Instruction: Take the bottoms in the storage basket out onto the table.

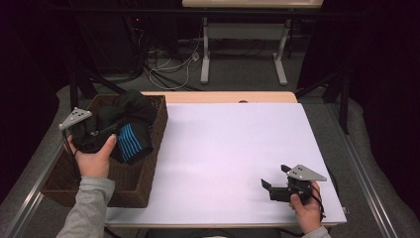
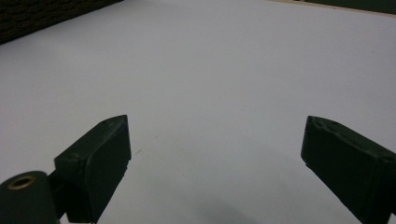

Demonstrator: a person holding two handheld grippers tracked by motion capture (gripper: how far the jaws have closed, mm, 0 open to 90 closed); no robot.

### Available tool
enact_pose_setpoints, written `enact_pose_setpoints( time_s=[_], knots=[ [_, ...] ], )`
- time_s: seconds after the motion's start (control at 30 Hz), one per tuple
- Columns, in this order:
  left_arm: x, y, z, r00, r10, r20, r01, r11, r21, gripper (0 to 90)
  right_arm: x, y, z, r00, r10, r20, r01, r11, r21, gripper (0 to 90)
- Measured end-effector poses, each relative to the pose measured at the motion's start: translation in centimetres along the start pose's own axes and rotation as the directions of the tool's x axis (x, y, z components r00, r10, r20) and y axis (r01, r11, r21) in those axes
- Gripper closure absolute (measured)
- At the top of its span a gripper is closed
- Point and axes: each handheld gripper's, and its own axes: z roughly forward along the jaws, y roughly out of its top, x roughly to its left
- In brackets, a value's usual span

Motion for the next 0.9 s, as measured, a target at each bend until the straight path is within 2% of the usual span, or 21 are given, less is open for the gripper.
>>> enact_pose_setpoints(
  time_s=[0.4, 0.53, 0.9],
  knots=[
    [-3.0, 0.6, 2.5, 0.9975, 0.017, 0.069, -0.017, 0.9998, -0.002, 72.3, 0.1, 0.0, -0.1, 1.0, 0.006, -0.003, -0.006, 1.0, -0.003, 7.9],
    [-4.0, 0.6, 3.2, 0.9953, 0.014, 0.096, -0.014, 0.9999, -0.006, 72.3, 0.1, 0.0, -0.2, 1.0, -0.007, 0.0, 0.007, 1.0, 0.001, 7.9],
    [-5.9, 0.7, 4.7, 0.9901, 0.037, 0.135, -0.035, 0.9993, -0.015, 72.3, 0.2, 0.1, -0.3, 0.9999, -0.013, -0.004, 0.013, 1.0, -0.007, 7.9]
  ],
)
